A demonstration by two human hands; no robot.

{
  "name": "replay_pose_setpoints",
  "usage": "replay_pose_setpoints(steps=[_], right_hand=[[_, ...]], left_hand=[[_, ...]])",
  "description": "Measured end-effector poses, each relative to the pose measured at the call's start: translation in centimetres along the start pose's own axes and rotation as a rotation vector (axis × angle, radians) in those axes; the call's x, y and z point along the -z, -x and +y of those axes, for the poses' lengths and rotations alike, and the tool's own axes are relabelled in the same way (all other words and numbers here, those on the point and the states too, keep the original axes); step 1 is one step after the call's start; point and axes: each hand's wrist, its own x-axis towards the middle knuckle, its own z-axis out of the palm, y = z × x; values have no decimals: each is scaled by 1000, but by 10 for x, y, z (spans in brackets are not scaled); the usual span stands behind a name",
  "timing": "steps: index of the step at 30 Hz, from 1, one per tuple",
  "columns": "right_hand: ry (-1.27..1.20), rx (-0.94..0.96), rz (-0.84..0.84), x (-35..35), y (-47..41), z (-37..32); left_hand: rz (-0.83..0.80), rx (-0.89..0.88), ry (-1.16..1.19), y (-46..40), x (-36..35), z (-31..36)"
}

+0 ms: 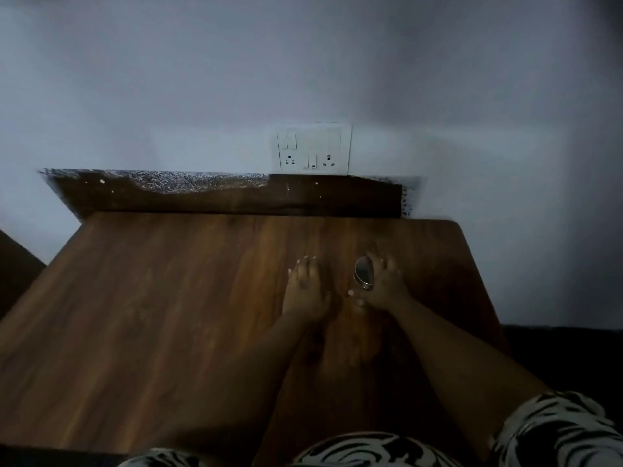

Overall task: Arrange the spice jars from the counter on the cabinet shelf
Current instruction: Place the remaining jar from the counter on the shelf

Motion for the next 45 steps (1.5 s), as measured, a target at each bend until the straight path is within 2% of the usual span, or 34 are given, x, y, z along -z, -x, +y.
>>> replay_pose_setpoints(steps=[4, 7, 9, 10, 12, 14, 17, 19, 21, 24, 26, 28, 30, 32, 34, 36, 38, 40, 42, 45], right_hand=[[-100, 3, 68, -9, -7, 2], [-179, 32, 194, -3, -5, -3], [-265, 55, 248, 8, -5, -12], [-300, 73, 245, 15, -5, -18], [-332, 100, 214, 27, -6, -30], [-378, 85, 186, 40, -6, -41], [-522, 47, 198, 55, -3, -57], [-619, -12, 211, 63, -2, -63], [-727, -58, 130, 72, -2, -66], [-989, -45, -60, 89, 5, -74], [-1019, -35, -81, 94, 7, -76], [-903, -60, 22, 92, 7, -79], [-804, -83, 113, 93, 9, -82], [-795, -82, 104, 98, 11, -81], [-841, -71, 6, 105, 12, -78], [-929, -92, -70, 110, 12, -74], [-963, -92, -71, 111, 15, -73], [-986, -79, -45, 111, 19, -76], [-1036, -51, -57, 114, 23, -82], [-1274, 32, -294, 123, 28, -78]], left_hand=[[-60, 27, 48, 9, -8, -9], [-109, 58, 123, 14, -11, -15], [-187, 123, 239, 15, -8, -12], [-258, 193, 370, 14, -4, -7], [-359, 378, 836, 13, 8, 8], [-367, 494, 1265, 9, 17, 19], [-354, 407, 1538, 2, 28, 26], [-350, 349, 1538, 0, 37, 33], [-332, 347, 1493, -5, 41, 33], [-455, 374, 1498, -6, 52, 28], [-506, 388, 1441, -4, 60, 33], [-331, 242, 1272, -5, 58, 41], [-81, -30, 883, -5, 57, 46], [-23, -138, 744, -7, 59, 47], [-143, -51, 936, -4, 70, 49], [-367, 70, 1181, -2, 79, 50], [-510, 62, 1156, 1, 86, 51], [-508, 18, 1169, 5, 88, 53], [-459, 20, 1284, 9, 90, 56], [-338, 35, 1425, 12, 95, 62]])
